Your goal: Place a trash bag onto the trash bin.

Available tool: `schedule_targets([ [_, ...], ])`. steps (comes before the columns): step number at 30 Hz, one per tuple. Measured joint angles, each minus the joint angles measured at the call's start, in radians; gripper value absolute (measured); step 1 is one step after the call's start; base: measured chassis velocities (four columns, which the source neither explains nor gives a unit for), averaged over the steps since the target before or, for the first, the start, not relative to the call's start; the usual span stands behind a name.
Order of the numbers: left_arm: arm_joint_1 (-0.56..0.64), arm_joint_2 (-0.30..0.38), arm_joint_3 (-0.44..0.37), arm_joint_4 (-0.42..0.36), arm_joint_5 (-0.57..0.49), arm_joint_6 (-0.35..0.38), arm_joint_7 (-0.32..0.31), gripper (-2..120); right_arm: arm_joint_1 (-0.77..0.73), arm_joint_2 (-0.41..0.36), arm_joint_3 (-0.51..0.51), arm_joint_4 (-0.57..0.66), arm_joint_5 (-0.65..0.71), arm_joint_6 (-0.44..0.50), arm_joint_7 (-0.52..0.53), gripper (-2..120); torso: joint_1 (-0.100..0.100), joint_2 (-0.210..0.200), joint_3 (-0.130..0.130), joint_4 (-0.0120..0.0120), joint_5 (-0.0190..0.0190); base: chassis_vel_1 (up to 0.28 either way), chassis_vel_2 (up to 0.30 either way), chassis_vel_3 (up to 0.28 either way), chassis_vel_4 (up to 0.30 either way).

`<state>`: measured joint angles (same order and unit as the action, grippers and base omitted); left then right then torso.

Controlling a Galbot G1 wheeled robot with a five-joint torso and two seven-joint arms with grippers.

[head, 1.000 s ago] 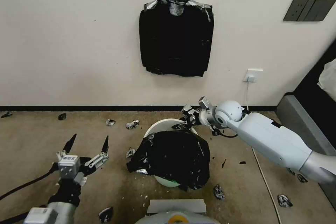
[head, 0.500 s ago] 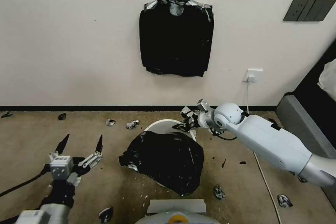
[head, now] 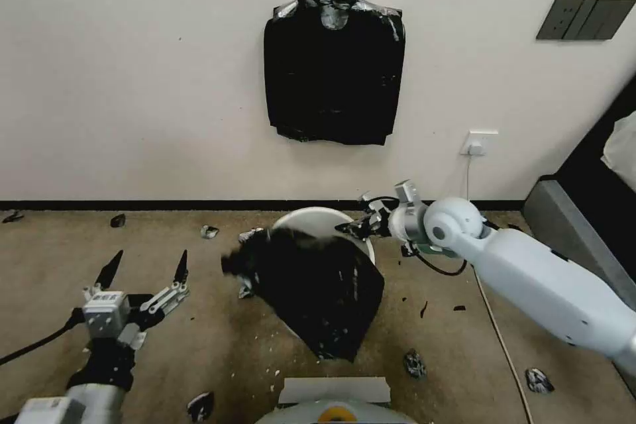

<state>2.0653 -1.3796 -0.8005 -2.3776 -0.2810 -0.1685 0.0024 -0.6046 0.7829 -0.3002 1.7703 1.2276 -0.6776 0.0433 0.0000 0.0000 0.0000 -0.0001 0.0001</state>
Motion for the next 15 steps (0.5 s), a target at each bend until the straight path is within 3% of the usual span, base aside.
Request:
schedule_targets([
  [6, -0.023, 0.005, 0.023, -0.007, 0.001, 0.026, -0.009, 100, -0.193, 0.002, 0.159, 0.115, 0.090, 0.025, 0.224, 5, 0.000, 0.000, 0.000, 0.0000, 0.0000, 0.000, 0.000, 0.000, 0.000],
  [15, -0.041, 0.008, 0.059, -0.015, 0.008, 0.052, -0.016, 100, -0.414, 0.046, 0.376, 0.209, 0.080, 0.110, 0.445, 5, 0.000, 0.000, 0.000, 0.0001, -0.0002, 0.000, 0.000, 0.000, 0.000],
])
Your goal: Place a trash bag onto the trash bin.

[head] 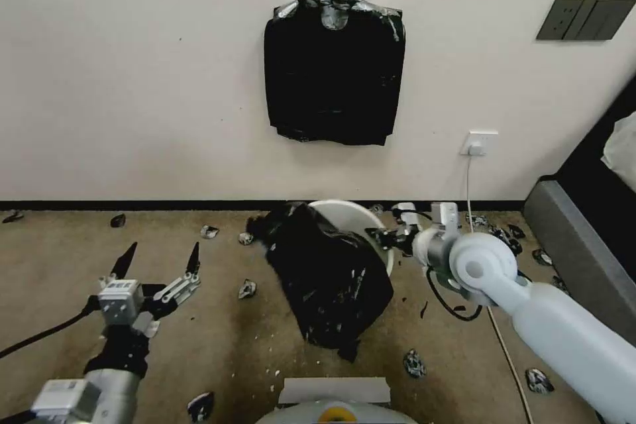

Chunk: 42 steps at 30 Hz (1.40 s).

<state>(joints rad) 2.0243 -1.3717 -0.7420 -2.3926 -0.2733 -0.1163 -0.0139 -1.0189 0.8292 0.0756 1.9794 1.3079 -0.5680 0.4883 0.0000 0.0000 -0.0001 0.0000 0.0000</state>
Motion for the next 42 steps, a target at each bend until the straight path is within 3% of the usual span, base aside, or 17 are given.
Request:
schedule_targets([
  [5, -0.004, 0.002, 0.019, -0.001, 0.010, 0.006, -0.003, 100, -0.096, 0.058, 0.051, 0.052, -0.041, 0.051, 0.104, 5, 0.000, 0.000, 0.000, -0.0001, 0.0001, 0.000, 0.000, 0.000, 0.000],
  [14, -0.026, 0.008, 0.037, 0.004, 0.015, 0.016, -0.006, 100, -0.152, 0.158, 0.035, 0.088, -0.105, 0.097, 0.259, 5, 0.000, 0.000, 0.000, 0.0000, 0.0000, 0.000, 0.000, 0.000, 0.000],
  [29, -0.016, -0.011, 0.068, 0.005, 0.051, 0.018, -0.009, 100, -0.213, 0.276, 0.008, 0.003, -0.195, 0.137, 0.256, 5, 0.000, 0.000, 0.000, 0.0001, 0.0000, 0.000, 0.000, 0.000, 0.000],
  [36, -0.013, -0.014, 0.080, 0.001, 0.063, 0.018, -0.010, 100, -0.224, 0.292, 0.010, -0.010, -0.217, 0.159, 0.238, 5, 0.000, 0.000, 0.000, 0.0000, -0.0002, 0.000, 0.000, 0.000, 0.000],
  [42, -0.014, -0.016, 0.102, 0.004, 0.078, 0.018, -0.010, 100, -0.234, 0.283, 0.014, 0.002, -0.219, 0.161, 0.230, 28, 0.000, 0.000, 0.000, 0.0001, 0.0000, 0.000, 0.000, 0.000, 0.000],
])
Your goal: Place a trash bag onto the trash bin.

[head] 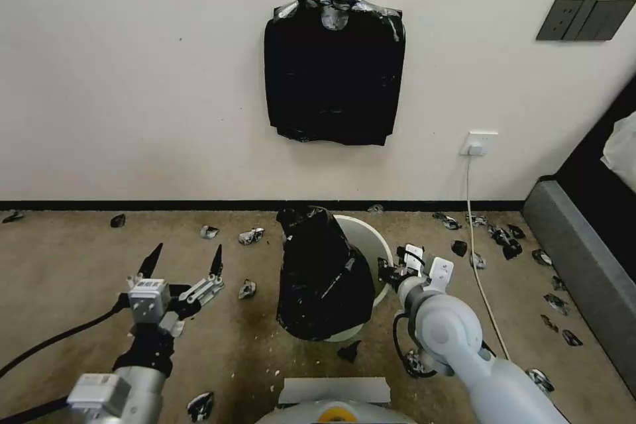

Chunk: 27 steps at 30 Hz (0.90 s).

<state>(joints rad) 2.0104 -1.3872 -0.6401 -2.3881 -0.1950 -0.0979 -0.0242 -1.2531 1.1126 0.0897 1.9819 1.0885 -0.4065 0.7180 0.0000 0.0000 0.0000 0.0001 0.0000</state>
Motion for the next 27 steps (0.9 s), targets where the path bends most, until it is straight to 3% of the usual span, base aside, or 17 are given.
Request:
schedule_targets([
  [6, -0.002, 0.001, 0.013, 0.005, 0.005, 0.001, -0.001, 100, -0.007, -0.021, 0.006, 0.031, -0.045, 0.000, -0.013, 47, 0.000, 0.000, 0.000, 0.0000, 0.0002, 0.000, 0.000, 0.000, 0.000],
  [13, -0.003, 0.004, 0.022, 0.010, 0.005, 0.006, -0.004, 100, -0.045, -0.120, 0.049, 0.203, -0.081, -0.010, -0.057, 71, 0.000, 0.000, 0.000, -0.0002, 0.0001, 0.000, 0.000, 0.000, 0.000],
  [16, -0.003, 0.008, 0.044, 0.013, 0.016, 0.024, -0.019, 100, -0.045, -0.219, 0.062, 0.312, -0.176, -0.014, -0.169, 88, 0.000, 0.000, 0.000, -0.0002, 0.0003, 0.000, 0.000, 0.000, 0.000],
  [19, -0.003, 0.010, 0.058, 0.013, 0.029, 0.029, -0.021, 100, -0.014, -0.284, 0.058, 0.355, -0.183, -0.040, -0.263, 96, 0.000, 0.000, 0.000, -0.0001, 0.0003, 0.000, 0.000, 0.000, 0.000],
  [23, 0.003, 0.003, 0.084, 0.013, 0.068, 0.034, -0.024, 100, 0.057, -0.355, 0.021, 0.380, -0.117, -0.101, -0.387, 100, 0.000, 0.000, 0.000, -0.0001, 0.0000, 0.000, 0.000, 0.000, 0.000],
  [27, 0.011, -0.014, 0.112, 0.014, 0.105, 0.037, -0.025, 100, 0.179, -0.370, -0.086, 0.377, -0.046, -0.158, -0.397, 100, 0.000, 0.000, 0.000, 0.0000, 0.0001, 0.000, 0.000, 0.000, 0.000],
])
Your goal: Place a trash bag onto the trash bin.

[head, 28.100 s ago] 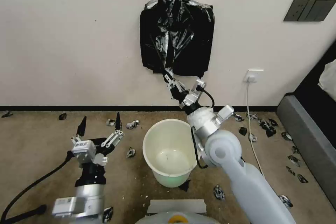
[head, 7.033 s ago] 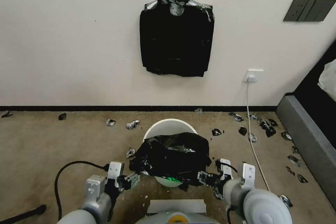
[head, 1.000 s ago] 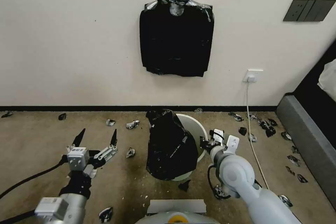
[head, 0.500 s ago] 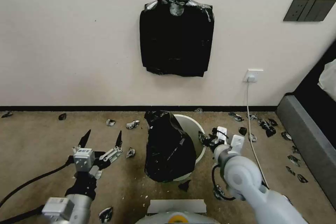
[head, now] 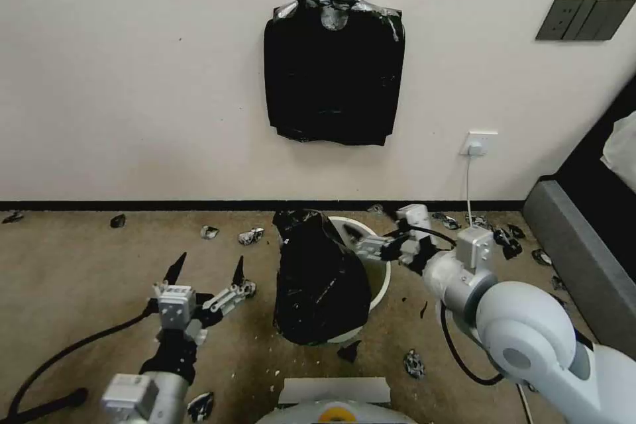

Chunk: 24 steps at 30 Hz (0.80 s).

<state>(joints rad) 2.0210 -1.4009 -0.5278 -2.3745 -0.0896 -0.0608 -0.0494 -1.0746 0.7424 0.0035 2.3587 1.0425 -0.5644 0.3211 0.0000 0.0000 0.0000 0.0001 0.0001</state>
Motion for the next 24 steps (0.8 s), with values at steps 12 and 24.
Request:
schedule_targets([
  [12, 0.002, -0.005, 0.023, -0.001, 0.031, 0.012, -0.003, 100, 0.230, 0.047, -0.222, -0.091, 0.033, -0.100, 0.141, 92, 0.000, 0.000, 0.000, 0.0001, -0.0001, 0.000, 0.000, 0.000, 0.000],
  [24, -0.023, 0.015, 0.042, 0.009, 0.029, 0.039, -0.021, 100, 0.216, 0.045, -0.238, -0.108, 0.036, -0.152, 0.195, 48, 0.000, 0.000, 0.000, -0.0001, -0.0001, 0.000, 0.000, 0.000, 0.000],
])
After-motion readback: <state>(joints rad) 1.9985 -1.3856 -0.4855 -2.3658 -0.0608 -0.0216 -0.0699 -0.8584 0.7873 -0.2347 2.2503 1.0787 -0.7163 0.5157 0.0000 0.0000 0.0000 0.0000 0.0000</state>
